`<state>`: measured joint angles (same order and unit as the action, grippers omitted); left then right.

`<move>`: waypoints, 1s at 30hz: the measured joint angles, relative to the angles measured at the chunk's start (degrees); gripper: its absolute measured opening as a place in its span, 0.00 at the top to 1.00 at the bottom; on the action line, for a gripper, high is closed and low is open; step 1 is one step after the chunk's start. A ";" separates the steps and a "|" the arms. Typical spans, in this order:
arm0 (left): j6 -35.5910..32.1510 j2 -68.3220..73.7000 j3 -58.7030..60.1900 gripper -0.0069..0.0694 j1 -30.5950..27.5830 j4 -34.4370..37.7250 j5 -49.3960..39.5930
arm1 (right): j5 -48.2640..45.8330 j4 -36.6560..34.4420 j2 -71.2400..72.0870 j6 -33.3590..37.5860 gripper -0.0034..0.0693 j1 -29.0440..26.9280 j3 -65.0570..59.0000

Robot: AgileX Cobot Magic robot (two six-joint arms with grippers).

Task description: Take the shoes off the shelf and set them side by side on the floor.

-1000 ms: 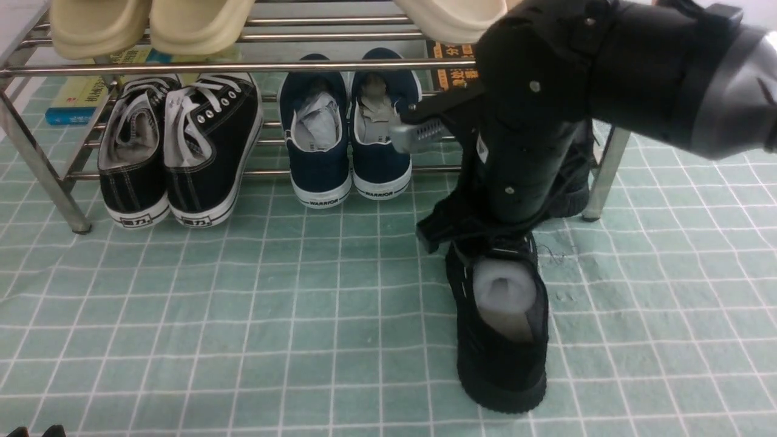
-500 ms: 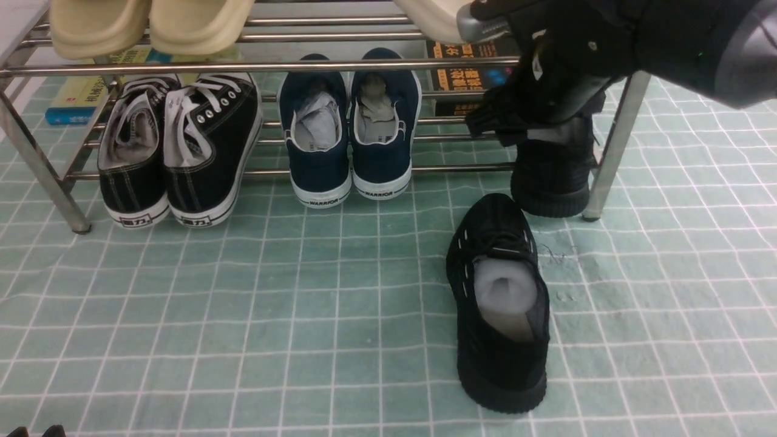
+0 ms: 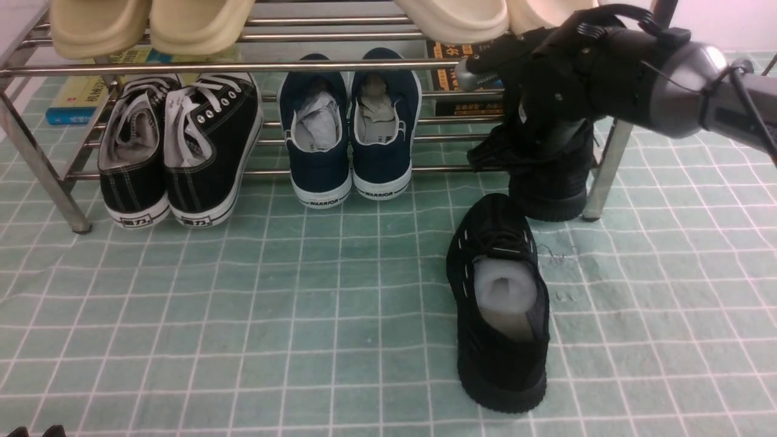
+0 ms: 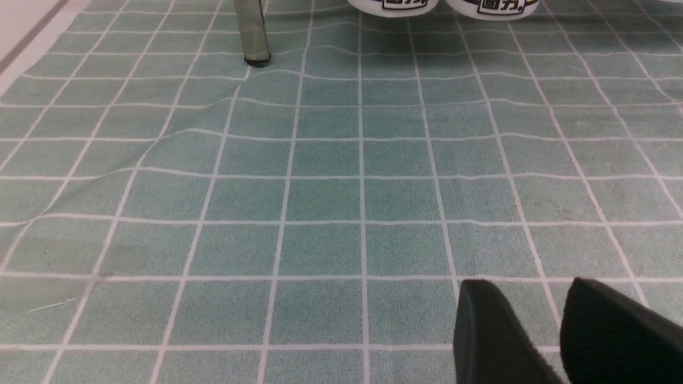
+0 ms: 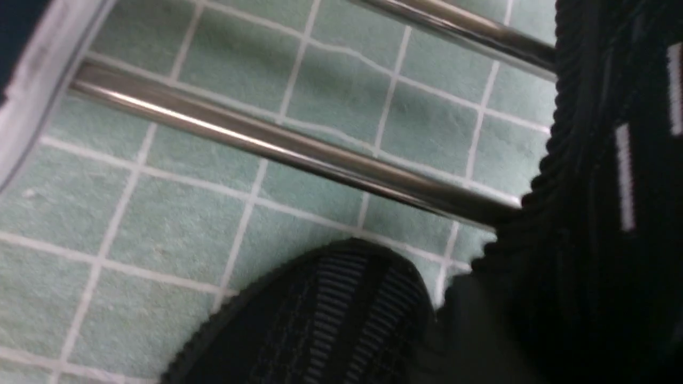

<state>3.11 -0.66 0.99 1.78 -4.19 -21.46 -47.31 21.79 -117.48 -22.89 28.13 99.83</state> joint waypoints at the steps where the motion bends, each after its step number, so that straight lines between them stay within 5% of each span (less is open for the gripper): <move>1: 0.00 0.00 0.00 0.59 0.00 0.00 0.00 | -0.81 -0.58 0.35 0.00 0.79 0.00 0.00; 4: 0.00 0.00 0.00 0.59 0.00 0.00 0.00 | -4.57 -2.28 1.95 0.94 0.95 0.00 0.00; 13: 0.00 0.00 0.00 0.59 0.00 0.00 0.00 | -22.45 -15.84 13.40 15.00 0.95 0.54 -0.05; 30: 0.00 -0.02 0.00 0.59 0.00 0.00 0.00 | -24.57 -19.99 33.67 16.16 0.94 0.54 -23.29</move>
<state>3.11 -0.68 0.99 1.78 -4.19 -21.46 -71.87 1.80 -83.81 -6.73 28.66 76.54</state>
